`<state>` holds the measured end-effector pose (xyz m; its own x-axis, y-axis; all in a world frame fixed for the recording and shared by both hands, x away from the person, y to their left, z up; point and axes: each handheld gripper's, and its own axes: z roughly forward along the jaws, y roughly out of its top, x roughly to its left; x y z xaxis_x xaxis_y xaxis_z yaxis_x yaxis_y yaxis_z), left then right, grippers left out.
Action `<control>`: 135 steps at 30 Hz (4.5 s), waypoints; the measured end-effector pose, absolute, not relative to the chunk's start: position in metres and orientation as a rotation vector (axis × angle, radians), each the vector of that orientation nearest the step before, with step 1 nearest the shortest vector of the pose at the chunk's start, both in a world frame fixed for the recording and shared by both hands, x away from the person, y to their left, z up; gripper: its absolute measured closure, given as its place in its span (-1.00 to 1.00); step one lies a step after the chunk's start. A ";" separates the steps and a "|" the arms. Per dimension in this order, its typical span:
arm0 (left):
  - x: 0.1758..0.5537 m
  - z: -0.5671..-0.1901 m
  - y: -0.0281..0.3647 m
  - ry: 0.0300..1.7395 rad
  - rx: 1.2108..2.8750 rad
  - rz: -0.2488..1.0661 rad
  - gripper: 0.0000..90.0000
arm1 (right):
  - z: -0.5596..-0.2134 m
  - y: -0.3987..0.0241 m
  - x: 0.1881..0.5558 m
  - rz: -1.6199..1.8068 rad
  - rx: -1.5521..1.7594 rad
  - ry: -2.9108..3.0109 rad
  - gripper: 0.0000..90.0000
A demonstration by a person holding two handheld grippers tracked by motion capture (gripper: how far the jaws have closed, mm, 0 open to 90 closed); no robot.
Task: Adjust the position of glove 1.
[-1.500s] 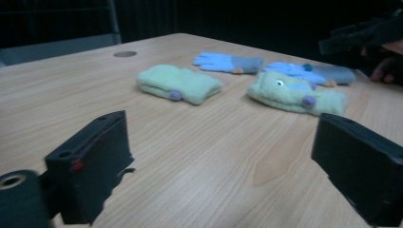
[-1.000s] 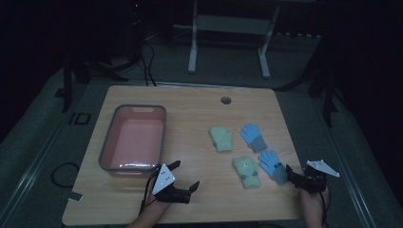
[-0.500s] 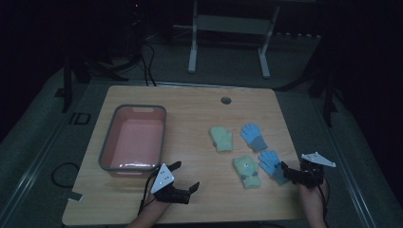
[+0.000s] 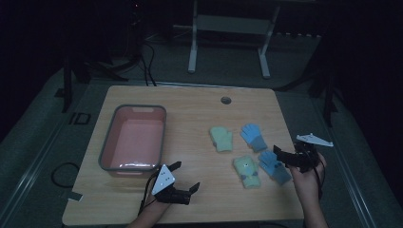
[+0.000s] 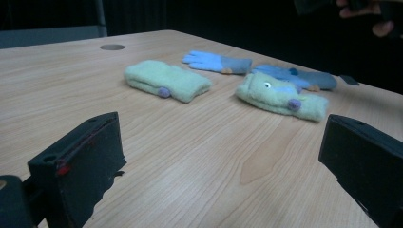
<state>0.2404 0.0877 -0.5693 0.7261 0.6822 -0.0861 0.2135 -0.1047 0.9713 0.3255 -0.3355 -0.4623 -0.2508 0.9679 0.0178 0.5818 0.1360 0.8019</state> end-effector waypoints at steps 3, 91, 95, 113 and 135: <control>0.240 -0.569 0.088 0.724 1.668 0.459 -0.97 | -0.452 -0.326 0.329 0.995 1.446 1.884 -0.74; 0.239 -0.570 0.090 0.735 1.631 0.465 -0.97 | -0.462 -0.133 0.372 0.892 1.360 2.297 0.92; 0.240 -0.570 0.092 0.759 1.613 0.450 -0.97 | -0.470 -0.124 0.359 0.861 1.342 2.326 0.92; 0.238 -0.570 0.088 0.720 1.647 0.477 -0.97 | -0.513 -0.128 0.337 0.787 1.398 2.339 0.93; 0.238 -0.570 0.089 0.712 1.639 0.467 -0.97 | -0.496 -0.177 0.344 0.827 1.230 2.435 0.31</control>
<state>0.2383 0.0891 -0.5700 0.7291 0.6790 -0.0853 0.1921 -0.0833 0.9778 0.3443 -0.1775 -0.4963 -0.5935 0.8048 -0.0004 0.6383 0.4710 0.6089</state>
